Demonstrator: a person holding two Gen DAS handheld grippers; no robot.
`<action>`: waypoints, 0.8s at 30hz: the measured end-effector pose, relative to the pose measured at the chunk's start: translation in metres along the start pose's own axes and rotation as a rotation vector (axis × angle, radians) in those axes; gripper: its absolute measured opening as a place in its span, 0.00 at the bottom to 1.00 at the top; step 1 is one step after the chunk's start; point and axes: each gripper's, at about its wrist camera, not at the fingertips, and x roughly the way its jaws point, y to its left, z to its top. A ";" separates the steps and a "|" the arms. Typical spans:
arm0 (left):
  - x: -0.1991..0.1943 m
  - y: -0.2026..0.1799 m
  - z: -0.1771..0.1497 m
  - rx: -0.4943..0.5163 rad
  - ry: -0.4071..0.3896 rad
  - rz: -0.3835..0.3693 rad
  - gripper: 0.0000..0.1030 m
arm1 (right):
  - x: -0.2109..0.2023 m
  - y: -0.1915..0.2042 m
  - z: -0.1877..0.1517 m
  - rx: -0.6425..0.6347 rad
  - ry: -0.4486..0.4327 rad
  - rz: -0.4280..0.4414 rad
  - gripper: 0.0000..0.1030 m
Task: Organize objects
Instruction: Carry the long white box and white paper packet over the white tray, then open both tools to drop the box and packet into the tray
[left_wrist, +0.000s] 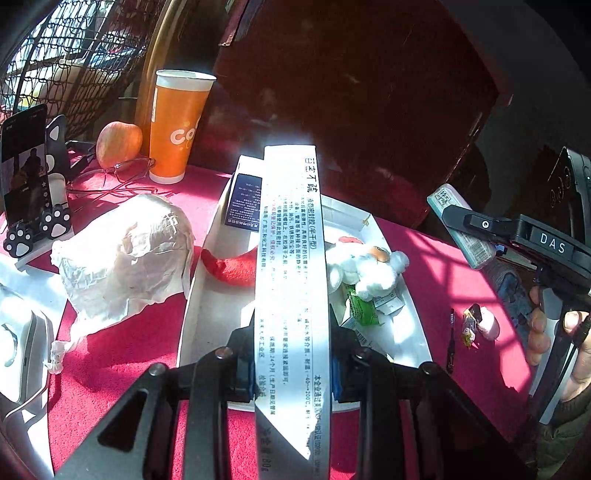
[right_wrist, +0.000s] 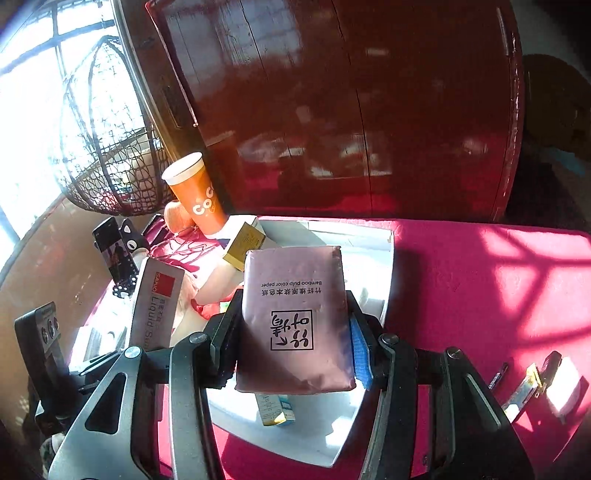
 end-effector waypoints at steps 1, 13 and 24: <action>0.002 0.001 0.000 -0.001 0.003 0.000 0.27 | 0.006 0.003 0.000 0.002 0.010 -0.003 0.48; 0.019 0.009 0.000 -0.025 0.029 0.000 0.88 | 0.069 0.025 0.008 -0.047 0.118 -0.115 0.87; 0.000 0.013 0.001 -0.119 -0.016 -0.023 1.00 | 0.000 0.044 0.055 -0.091 0.128 -0.292 0.98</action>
